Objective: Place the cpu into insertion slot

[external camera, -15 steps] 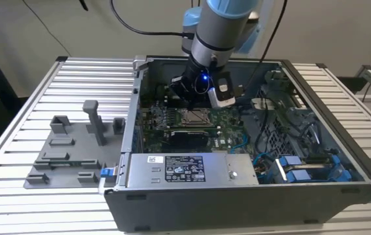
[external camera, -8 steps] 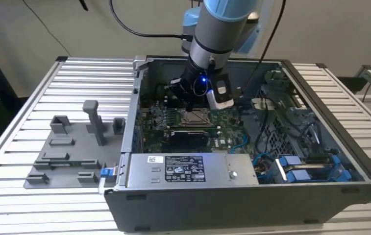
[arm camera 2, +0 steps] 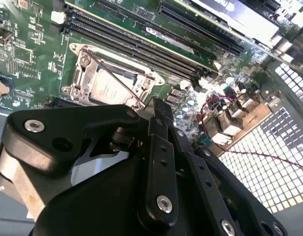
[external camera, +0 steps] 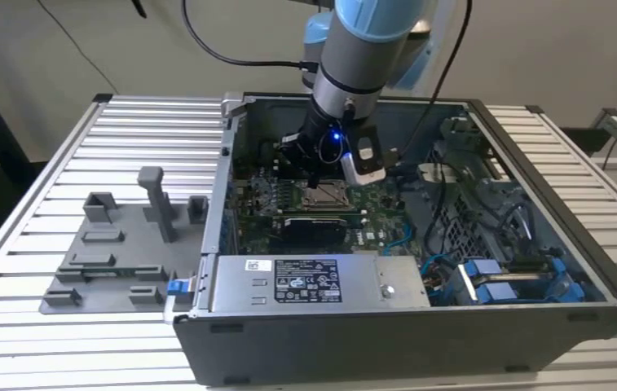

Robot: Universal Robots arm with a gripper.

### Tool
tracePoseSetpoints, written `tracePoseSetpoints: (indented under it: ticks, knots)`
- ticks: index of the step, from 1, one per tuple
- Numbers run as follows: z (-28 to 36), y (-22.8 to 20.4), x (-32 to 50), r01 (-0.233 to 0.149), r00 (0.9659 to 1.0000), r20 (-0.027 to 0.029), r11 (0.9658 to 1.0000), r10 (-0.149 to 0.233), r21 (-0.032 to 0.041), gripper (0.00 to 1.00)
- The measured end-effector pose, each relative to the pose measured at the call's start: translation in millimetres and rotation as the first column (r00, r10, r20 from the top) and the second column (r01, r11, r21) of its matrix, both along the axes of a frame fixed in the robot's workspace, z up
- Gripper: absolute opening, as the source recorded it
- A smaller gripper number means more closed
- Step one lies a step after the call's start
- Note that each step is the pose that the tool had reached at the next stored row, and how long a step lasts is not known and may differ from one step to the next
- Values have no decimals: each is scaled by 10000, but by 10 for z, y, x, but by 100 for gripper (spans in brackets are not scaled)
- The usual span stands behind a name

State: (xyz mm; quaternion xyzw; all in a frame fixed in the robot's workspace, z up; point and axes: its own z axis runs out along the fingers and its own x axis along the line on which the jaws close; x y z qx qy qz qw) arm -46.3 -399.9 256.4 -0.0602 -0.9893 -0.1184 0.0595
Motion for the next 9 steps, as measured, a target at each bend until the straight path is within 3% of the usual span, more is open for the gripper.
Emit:
tracePoseSetpoints:
  ticks: [9]
  knots:
    - [-35, 62, -52, 2, 10000, 1, 10000, -2, 1, 11]
